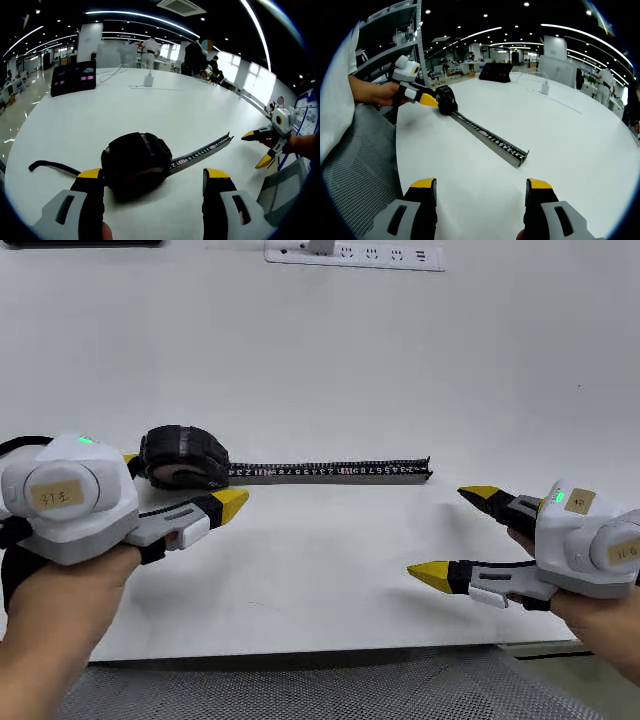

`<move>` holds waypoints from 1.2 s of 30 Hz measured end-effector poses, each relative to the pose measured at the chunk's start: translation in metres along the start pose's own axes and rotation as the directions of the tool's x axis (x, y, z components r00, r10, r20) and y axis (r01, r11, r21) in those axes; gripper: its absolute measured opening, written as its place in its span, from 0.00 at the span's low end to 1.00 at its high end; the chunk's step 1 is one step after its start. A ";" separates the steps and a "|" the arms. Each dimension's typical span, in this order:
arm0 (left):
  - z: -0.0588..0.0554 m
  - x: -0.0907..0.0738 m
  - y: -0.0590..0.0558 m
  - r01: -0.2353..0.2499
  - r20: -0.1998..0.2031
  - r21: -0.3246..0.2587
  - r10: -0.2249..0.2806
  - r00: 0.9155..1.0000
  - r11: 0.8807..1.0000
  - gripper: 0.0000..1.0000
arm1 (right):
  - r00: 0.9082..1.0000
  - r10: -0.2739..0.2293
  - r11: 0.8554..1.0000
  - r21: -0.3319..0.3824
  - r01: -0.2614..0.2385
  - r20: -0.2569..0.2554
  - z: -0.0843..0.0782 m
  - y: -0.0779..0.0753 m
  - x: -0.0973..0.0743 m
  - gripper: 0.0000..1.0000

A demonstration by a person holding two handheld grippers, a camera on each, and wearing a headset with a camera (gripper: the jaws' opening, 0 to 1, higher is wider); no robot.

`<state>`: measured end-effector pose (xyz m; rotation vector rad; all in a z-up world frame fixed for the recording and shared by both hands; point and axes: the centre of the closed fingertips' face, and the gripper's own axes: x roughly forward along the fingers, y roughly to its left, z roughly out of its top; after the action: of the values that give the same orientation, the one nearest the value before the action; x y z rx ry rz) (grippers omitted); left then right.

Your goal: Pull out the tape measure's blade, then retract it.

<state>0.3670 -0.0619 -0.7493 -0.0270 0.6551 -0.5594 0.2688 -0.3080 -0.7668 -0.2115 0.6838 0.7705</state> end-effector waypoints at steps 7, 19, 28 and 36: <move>0.004 0.003 0.005 -0.046 0.016 -0.043 0.047 0.999 0.998 0.75 | 1.000 -0.001 1.000 -0.020 0.001 -0.002 0.005 -0.008 0.000 0.68; 0.006 0.009 0.011 -0.140 0.018 -0.081 0.142 0.990 0.987 0.70 | 1.000 0.010 0.998 -0.062 -0.011 -0.018 0.014 -0.026 0.001 0.65; 0.009 0.009 0.019 -0.202 0.029 -0.158 0.209 0.977 0.967 0.66 | 0.998 0.040 0.991 -0.123 -0.045 -0.038 0.021 -0.039 0.007 0.57; 0.008 0.011 0.022 -0.230 0.028 -0.158 0.237 0.971 0.960 0.62 | 0.996 0.062 0.986 -0.150 -0.070 -0.056 0.024 -0.047 0.013 0.53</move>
<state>0.3897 -0.0501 -0.7537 -0.1063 0.6446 -0.2786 0.3202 -0.3240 -0.7596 -0.3495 0.6838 0.8842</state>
